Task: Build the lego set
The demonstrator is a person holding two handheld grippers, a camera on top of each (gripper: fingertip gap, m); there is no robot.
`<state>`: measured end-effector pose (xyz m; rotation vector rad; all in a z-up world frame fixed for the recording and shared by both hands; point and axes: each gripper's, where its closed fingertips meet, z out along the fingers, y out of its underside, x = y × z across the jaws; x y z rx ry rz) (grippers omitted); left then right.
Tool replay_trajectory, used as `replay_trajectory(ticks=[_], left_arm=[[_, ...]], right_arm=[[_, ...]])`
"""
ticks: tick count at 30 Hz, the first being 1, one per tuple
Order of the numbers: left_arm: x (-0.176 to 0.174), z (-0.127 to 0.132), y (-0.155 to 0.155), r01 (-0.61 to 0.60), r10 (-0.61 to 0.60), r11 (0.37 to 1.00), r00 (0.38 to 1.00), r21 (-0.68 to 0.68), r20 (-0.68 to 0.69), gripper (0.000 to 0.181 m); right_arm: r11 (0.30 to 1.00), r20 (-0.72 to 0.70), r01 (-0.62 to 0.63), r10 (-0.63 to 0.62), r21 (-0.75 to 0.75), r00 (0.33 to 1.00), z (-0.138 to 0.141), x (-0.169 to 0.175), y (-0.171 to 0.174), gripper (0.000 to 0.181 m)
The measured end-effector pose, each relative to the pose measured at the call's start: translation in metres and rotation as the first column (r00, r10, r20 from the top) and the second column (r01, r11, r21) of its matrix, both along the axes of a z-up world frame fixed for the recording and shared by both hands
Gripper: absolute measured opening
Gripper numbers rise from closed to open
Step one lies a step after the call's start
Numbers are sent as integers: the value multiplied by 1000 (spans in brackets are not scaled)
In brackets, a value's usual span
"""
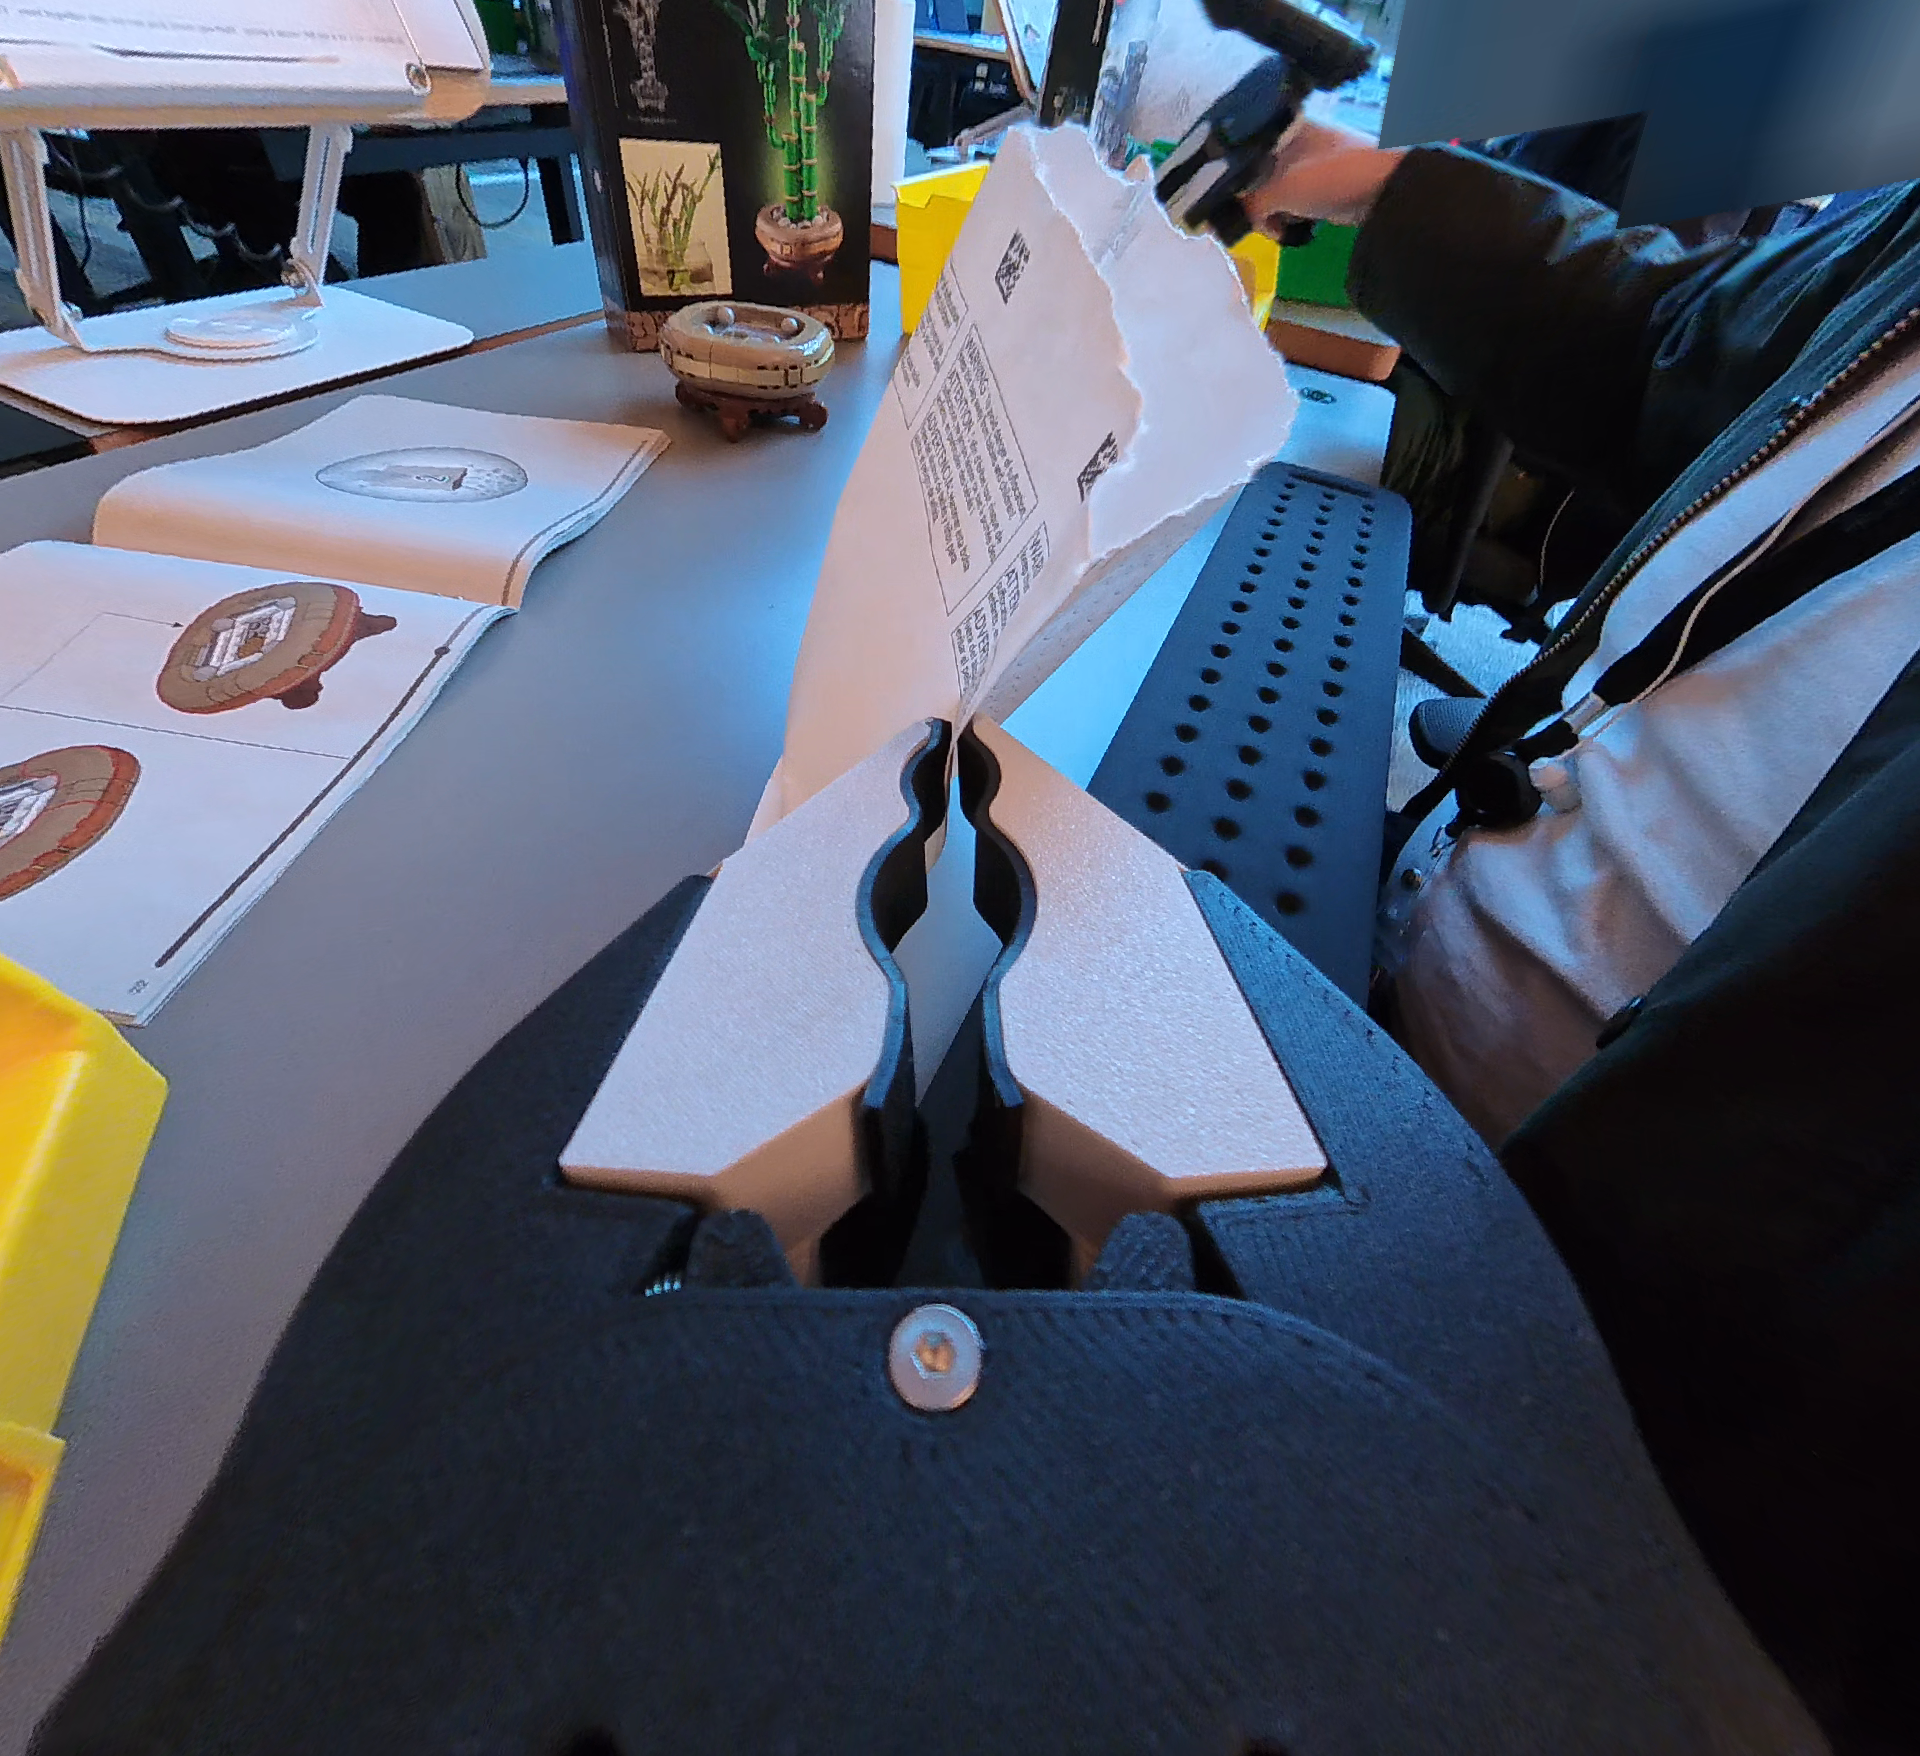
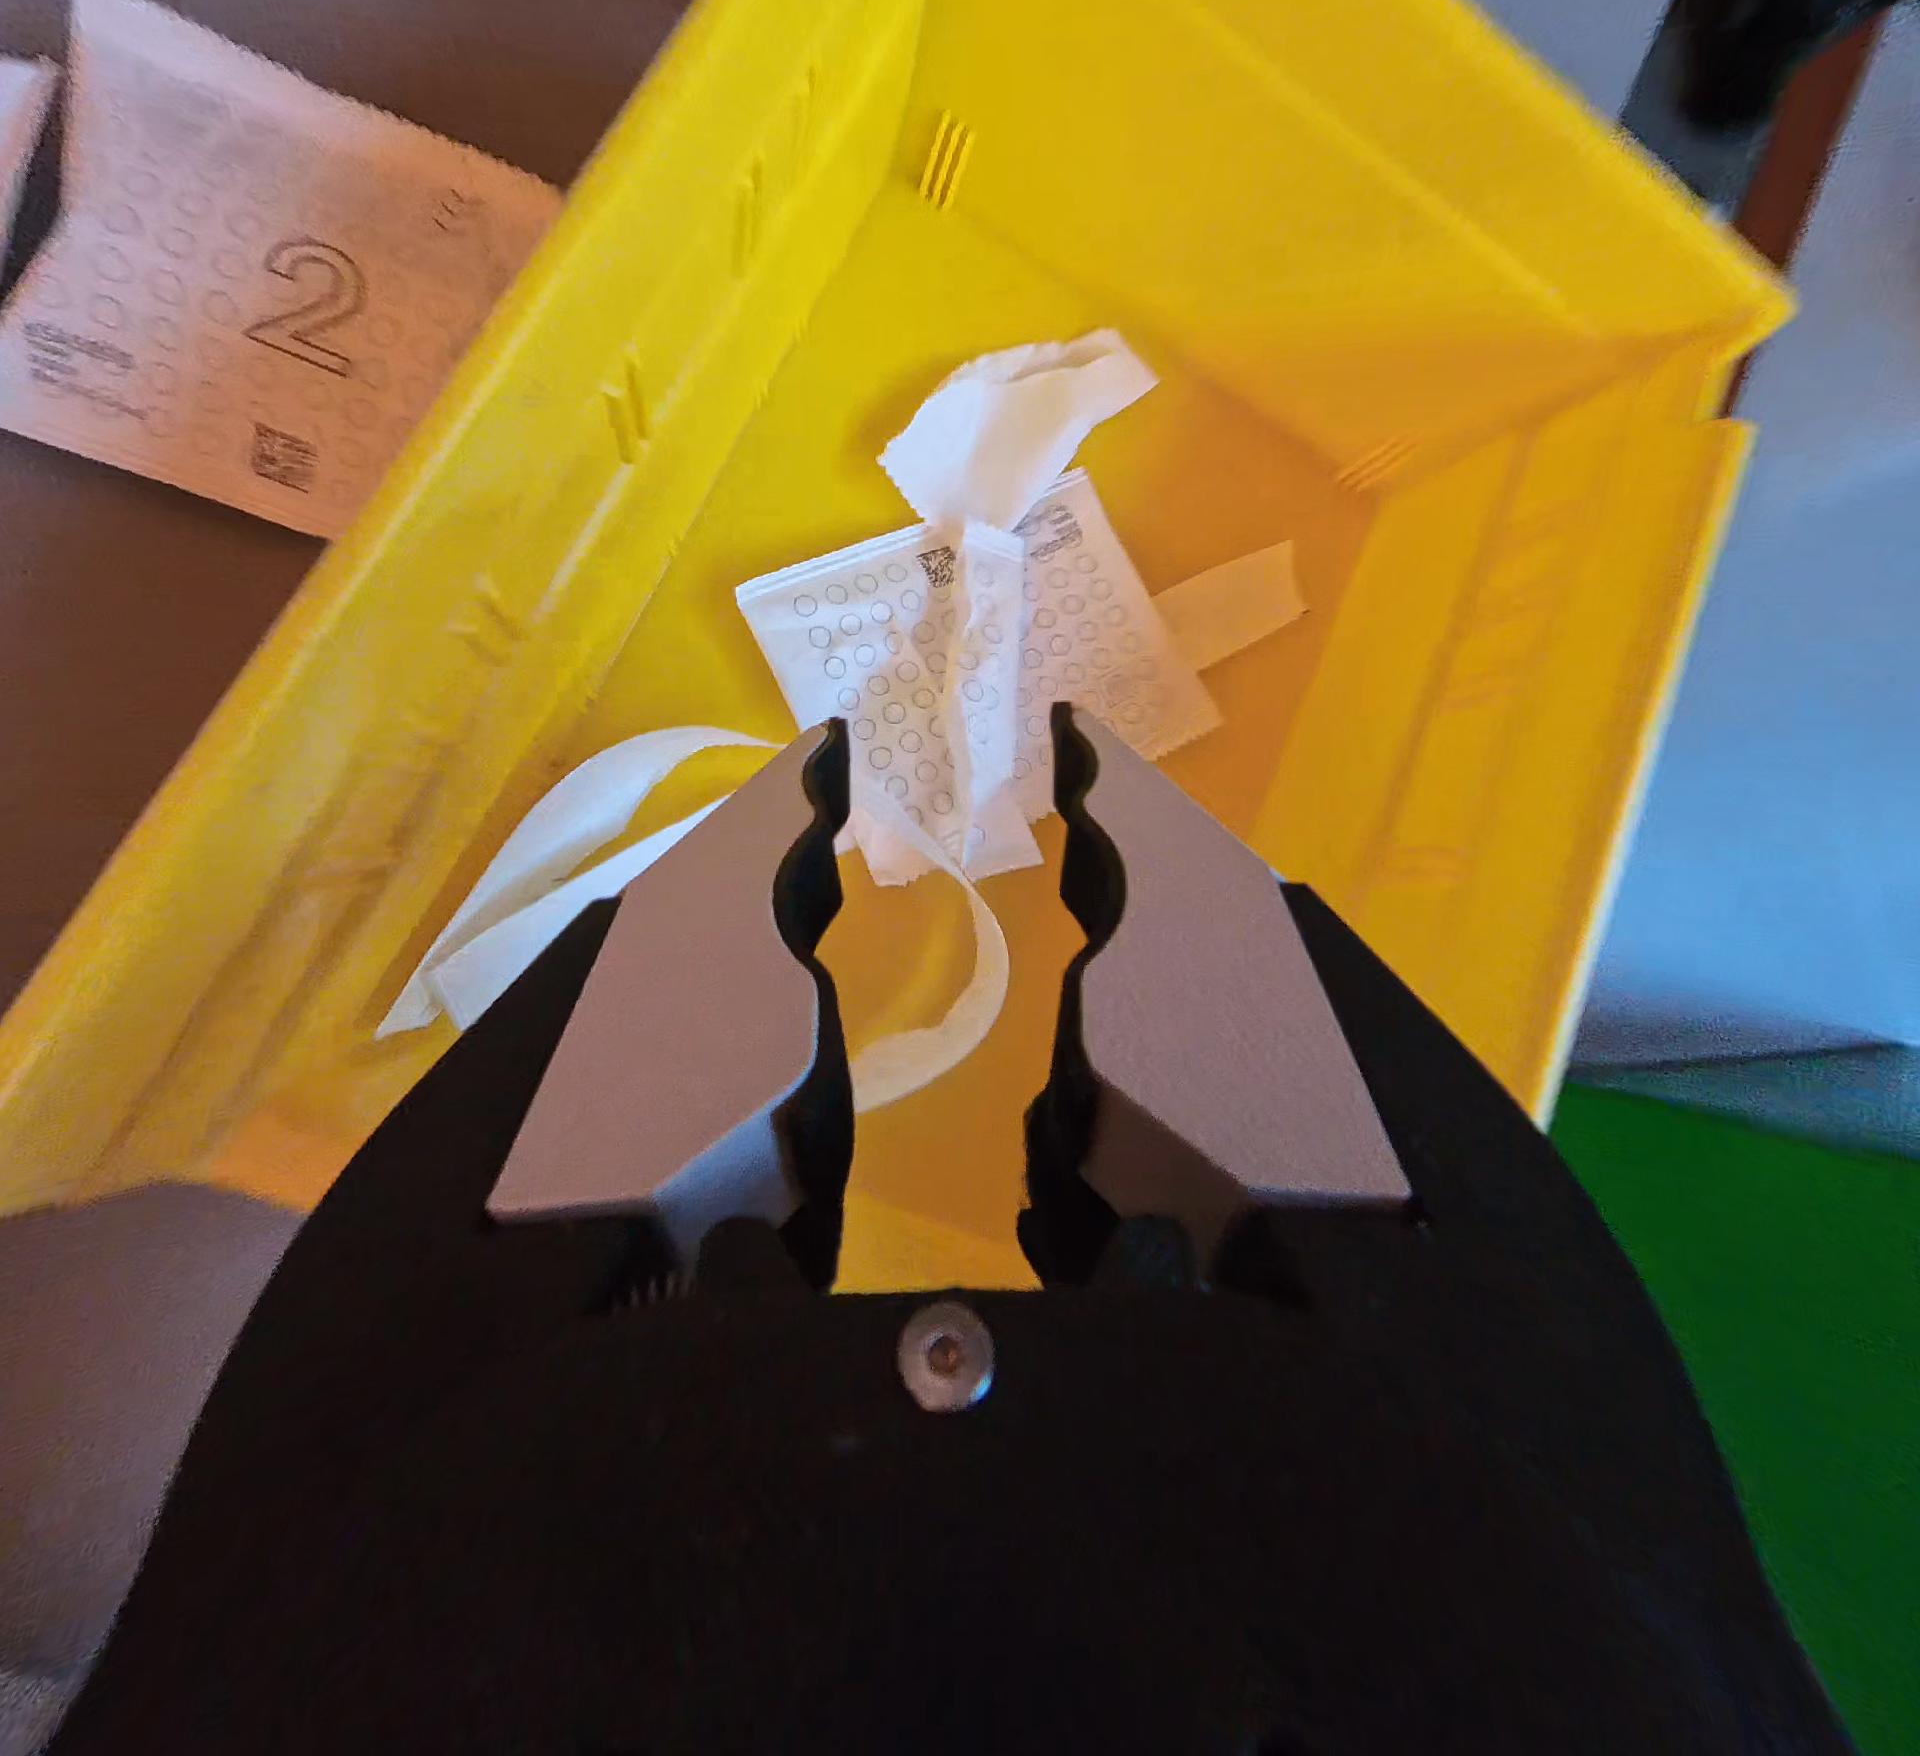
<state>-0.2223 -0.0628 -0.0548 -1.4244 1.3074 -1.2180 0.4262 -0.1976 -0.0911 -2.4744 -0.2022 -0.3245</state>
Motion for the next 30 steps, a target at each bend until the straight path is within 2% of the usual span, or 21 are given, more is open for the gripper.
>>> replay_trajectory(ticks=[4, 9, 12, 16, 20, 23, 27, 30], left_arm=[[3, 1, 0, -3, 4, 1000, 1000, 7, -27, 0], [5, 1, -1, -6, 6, 1000, 999, 2, -32, 0], [5, 1, 0, -6, 6, 1000, 999, -2, -31, 0], [7, 1, 1, -2, 2, 1000, 999, -1, -38, 0], [9, 1, 0, 4, -4, 1000, 999, -2, -36, 0], [10, -1, -1, 8, -8, 1000, 999, -5, -34, 0], [12, -3, -2, 13, -13, 1000, 999, -4, -34, 0], [12, -3, -2, 14, -14, 1000, 999, -1, -35, 0]], right_arm=[[990, -95, 38, -51, -139, 994, -32, 13, 13, 30], [967, -175, 74, -119, -244, 977, -60, 24, 8, 18], [989, -228, 103, -126, -110, 966, -43, 25, 13, 6], [984, -349, 116, -62, 135, 935, 7, 14, 15, 4], [947, -508, 56, 120, 316, 853, 61, -26, 8, 4], [916, -538, -52, 279, 398, 795, 92, -76, 6, 4], [921, -472, -251, 371, 298, 800, 82, -148, 14, 5], [925, -404, -326, 380, 197, 832, 58, -183, 30, 6]])
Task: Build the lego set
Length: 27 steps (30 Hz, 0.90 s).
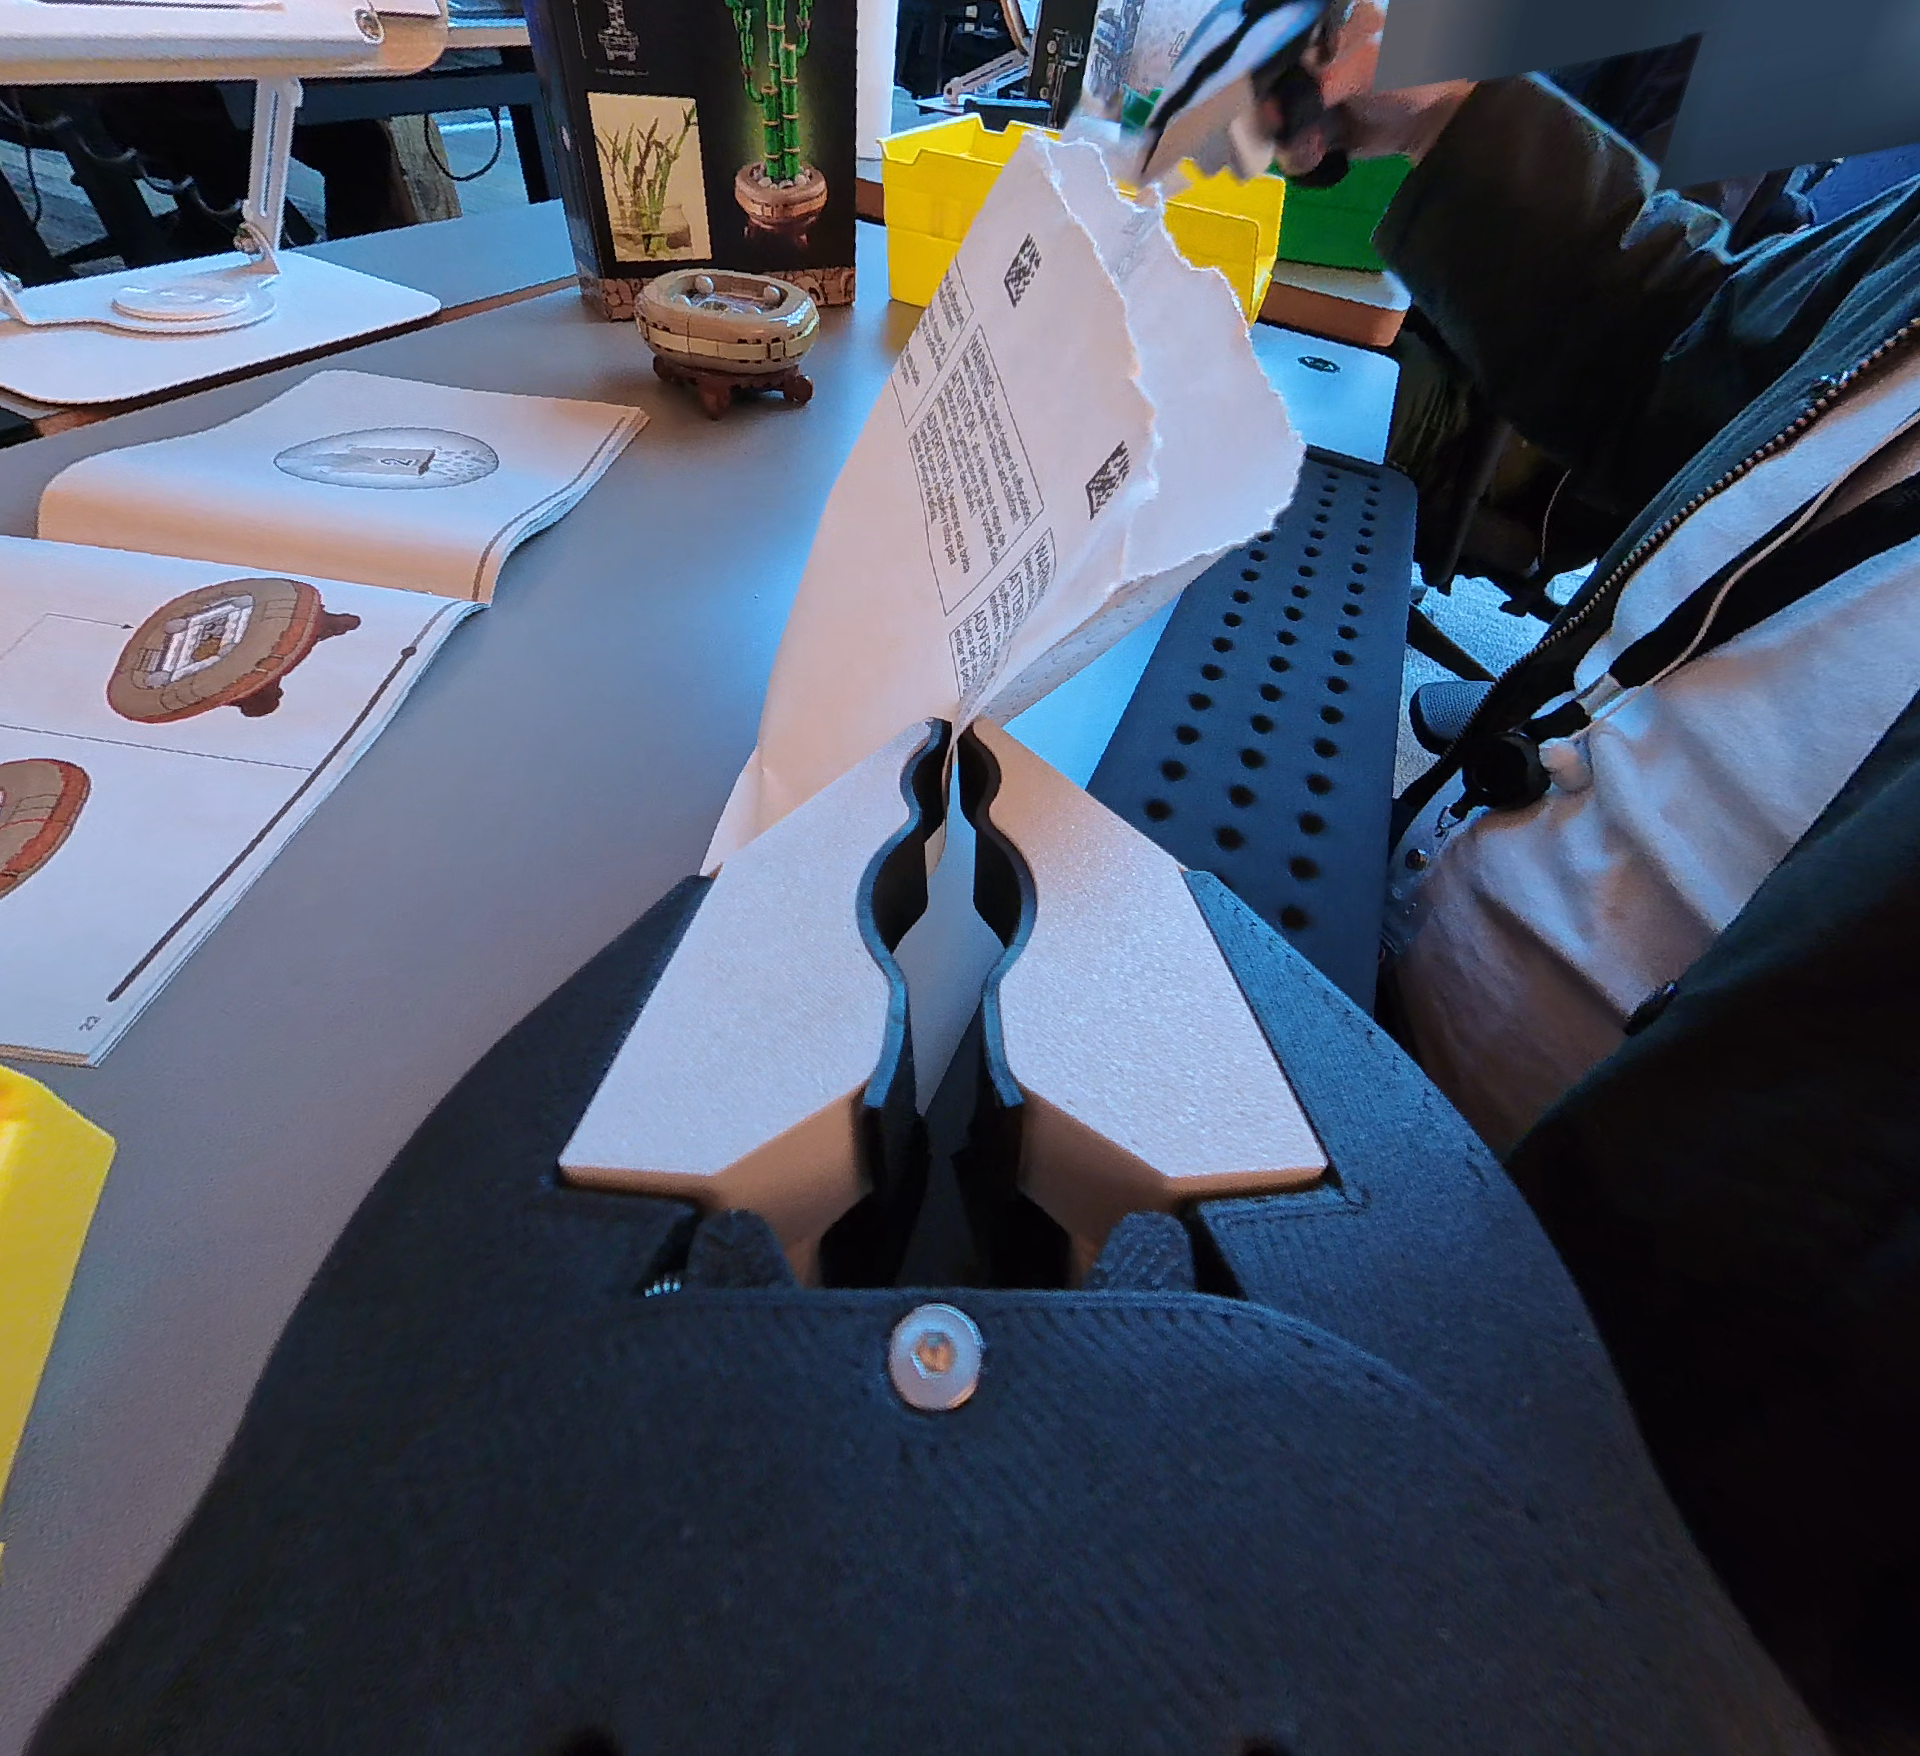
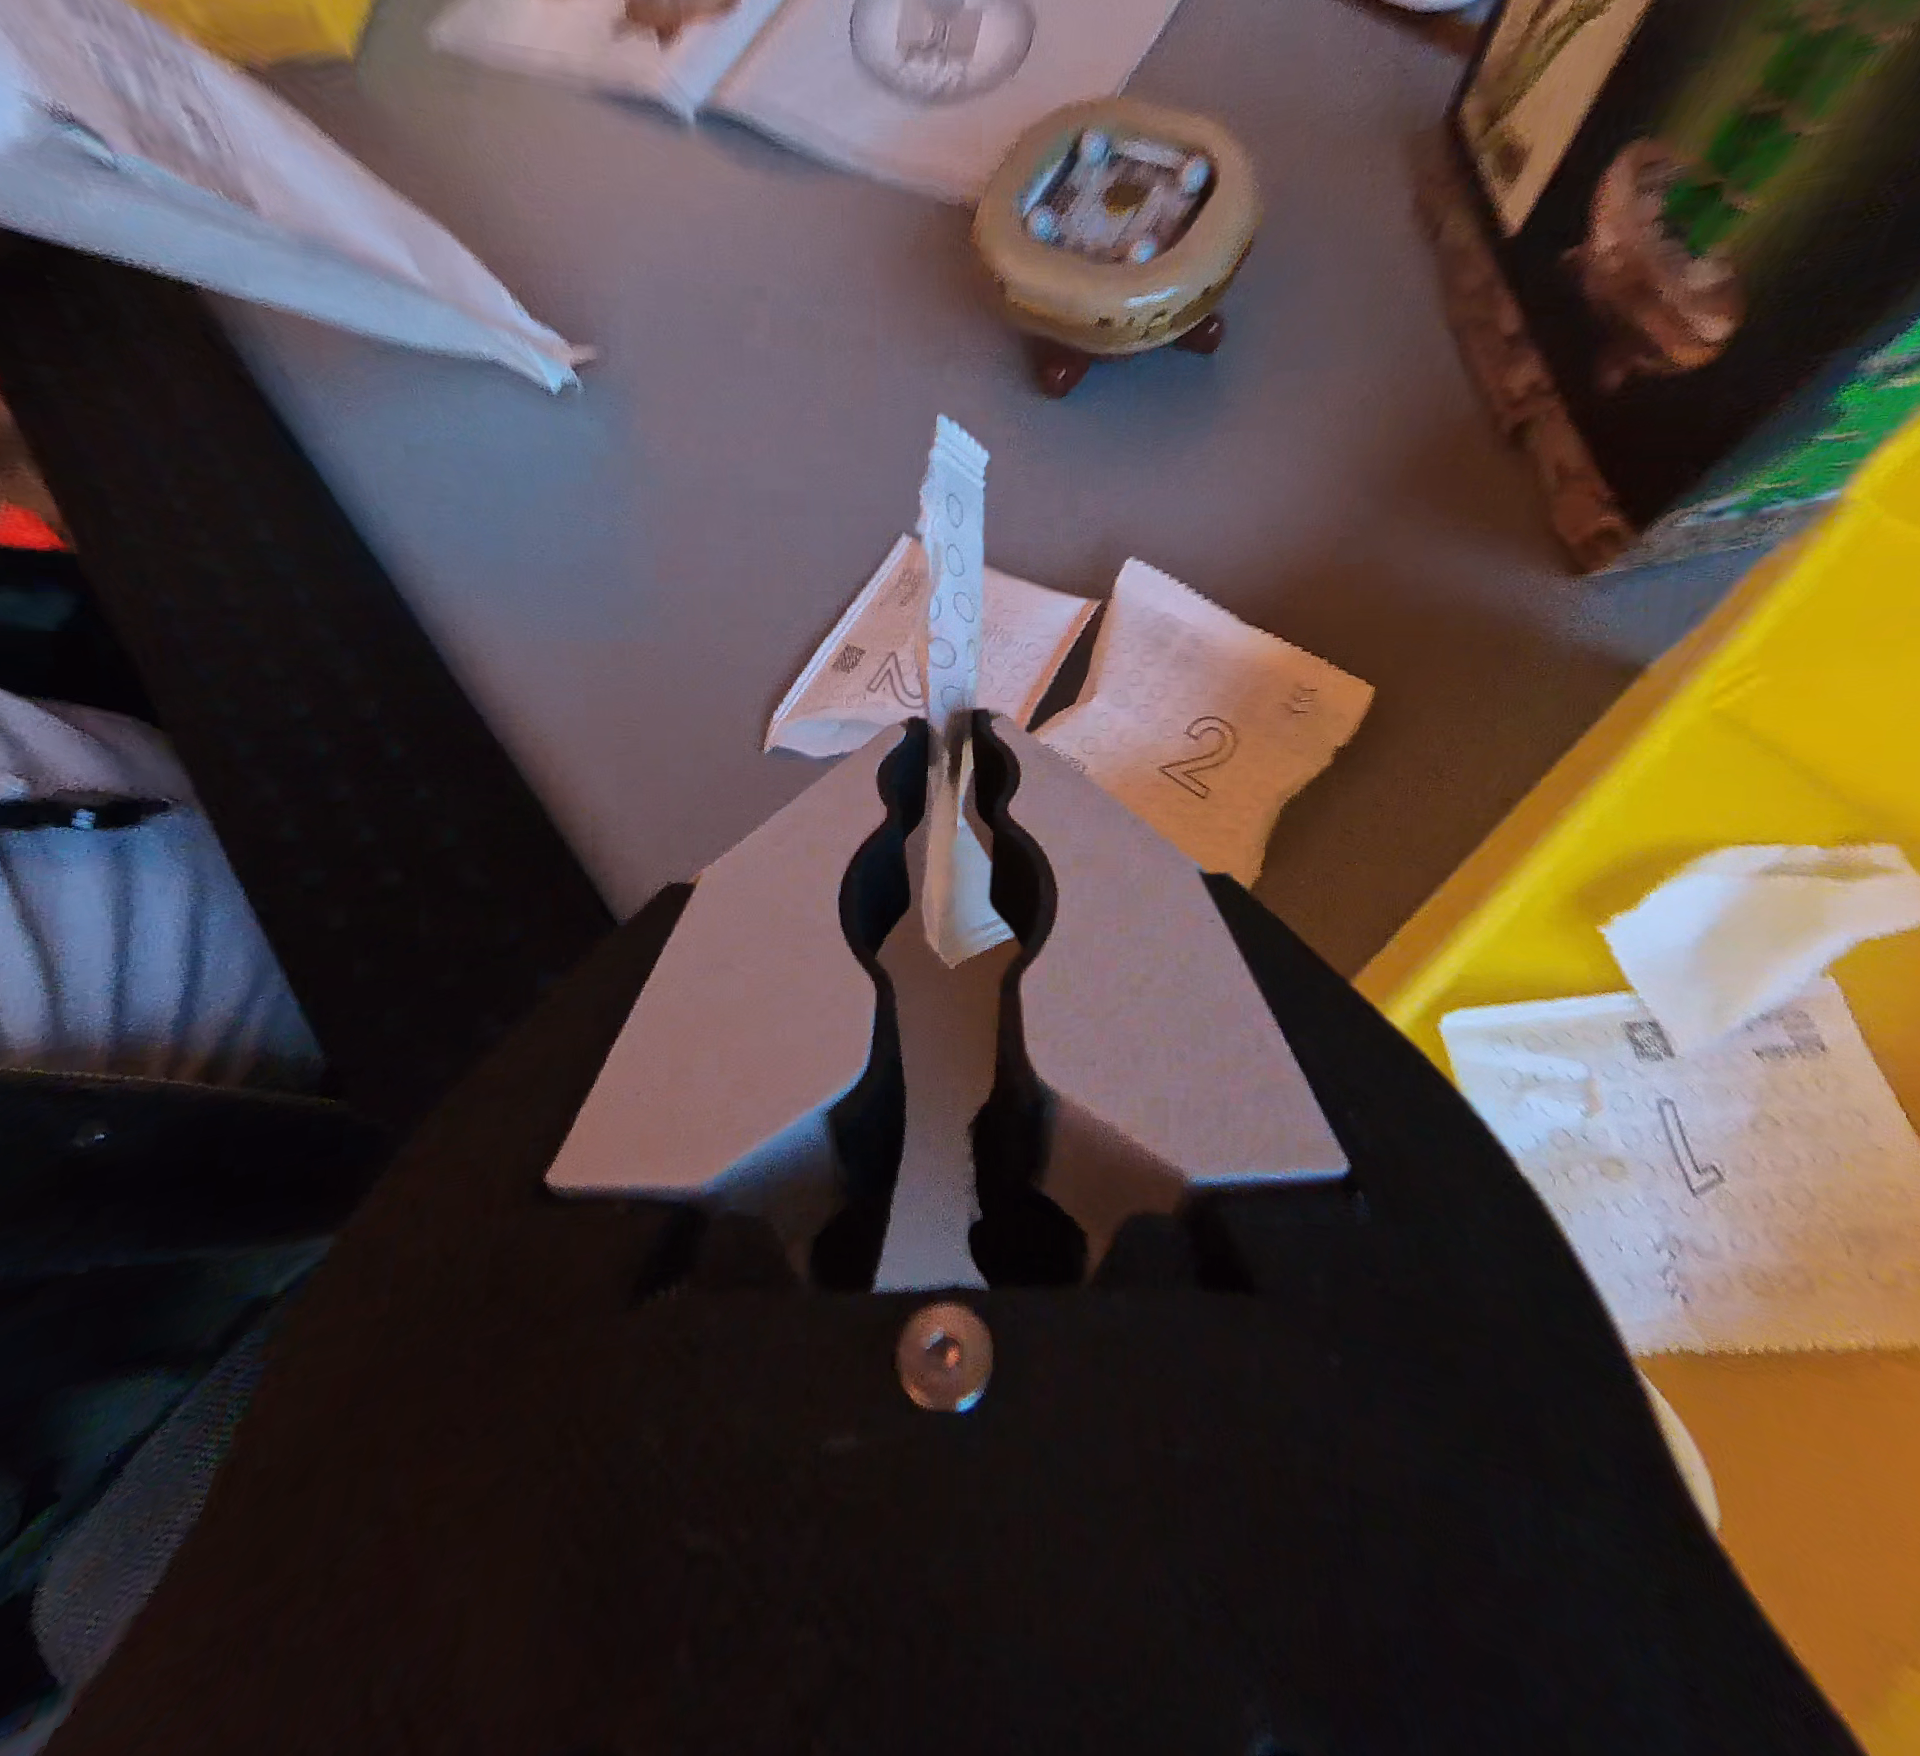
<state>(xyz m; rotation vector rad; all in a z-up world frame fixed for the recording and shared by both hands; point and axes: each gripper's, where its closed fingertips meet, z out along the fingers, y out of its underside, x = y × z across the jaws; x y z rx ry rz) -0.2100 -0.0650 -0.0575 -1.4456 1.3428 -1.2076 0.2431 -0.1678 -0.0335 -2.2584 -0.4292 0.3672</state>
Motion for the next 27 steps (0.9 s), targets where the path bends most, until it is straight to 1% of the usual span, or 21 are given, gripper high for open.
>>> replay_trajectory(ticks=[2, 4, 6, 7, 8, 9, 11, 13, 14, 15, 16, 17, 18, 19, 20, 22, 25, 26, 27], left_arm=[[0, 0, 0, 0, 0, 1000, 1000, 1, 0, 0], [0, 0, 0, 2, -2, 1000, 1000, 4, -4, 0], [0, 0, 0, 2, -2, 1000, 1000, 7, -7, 0], [-1, 0, 0, 2, -2, 1000, 1000, 7, -7, 0], [-1, 0, 0, 4, -4, 1000, 1000, 6, -7, 0], [-1, 0, 0, 5, -5, 1000, 1000, 5, -8, 0], [0, 0, 0, 9, -8, 1000, 1000, 8, -10, 0], [-1, 0, -1, 12, -12, 1000, 1000, 11, -12, 0], [0, 0, -1, 14, -13, 1000, 1000, 11, -11, 0], [0, 0, -1, 15, -15, 1000, 1000, 13, -9, 0], [0, 0, 0, 17, -17, 1000, 1000, 14, -7, 0], [0, 0, 0, 19, -19, 1000, 1000, 14, -4, 0], [0, 0, 0, 19, -19, 1000, 1000, 12, -1, 0], [0, -1, 0, 19, -19, 1000, 1000, 10, 1, 0], [0, -1, 0, 17, -17, 1000, 1000, 7, 4, 0], [0, -1, 0, 17, -17, 1000, 1000, 1, 3, 0], [0, -2, -1, 17, -17, 1000, 1000, 6, -14, 0], [0, -2, -1, 17, -17, 1000, 1000, 10, -20, 0], [0, -1, -1, 16, -16, 1000, 1000, 13, -23, 0]], right_arm=[[998, 110, -7, 14, -64, 994, -25, -9, 9, 10], [994, 197, 4, 17, -107, 980, -47, -11, 17, 23], [992, 213, -5, 32, -122, 977, -56, -15, 20, 25], [993, 217, 0, 25, -115, 976, -53, -14, 19, 26], [996, 214, 11, 8, -88, 977, -45, -11, 18, 26], [999, 200, 26, -17, -40, 980, -31, -7, 15, 26], [995, 188, 55, -71, 89, 980, 8, 8, 5, 27], [967, 235, 139, -189, 215, 953, 41, 45, -13, 26], [948, 275, 199, -265, 247, 924, 49, 72, -23, 25], [933, 314, 263, -333, 246, 889, 47, 101, -34, 26], [929, 340, 315, -364, 192, 867, 34, 124, -46, 33], [928, 351, 364, -368, 80, 861, 11, 143, -59, 41], [906, 366, 423, -382, -34, 848, -12, 160, -71, 42], [870, 391, 480, -404, -117, 827, -33, 174, -81, 42], [844, 398, 508, -412, -173, 820, -50, 182, -86, 41], [816, 394, 534, -427, -219, 814, -74, 187, -88, 39], [746, 486, 626, -470, -226, 737, -93, 211, -94, 37], [729, 490, 641, -479, -239, 728, -99, 215, -96, 35], [726, 461, 643, -496, -246, 736, -102, 216, -93, 24]])
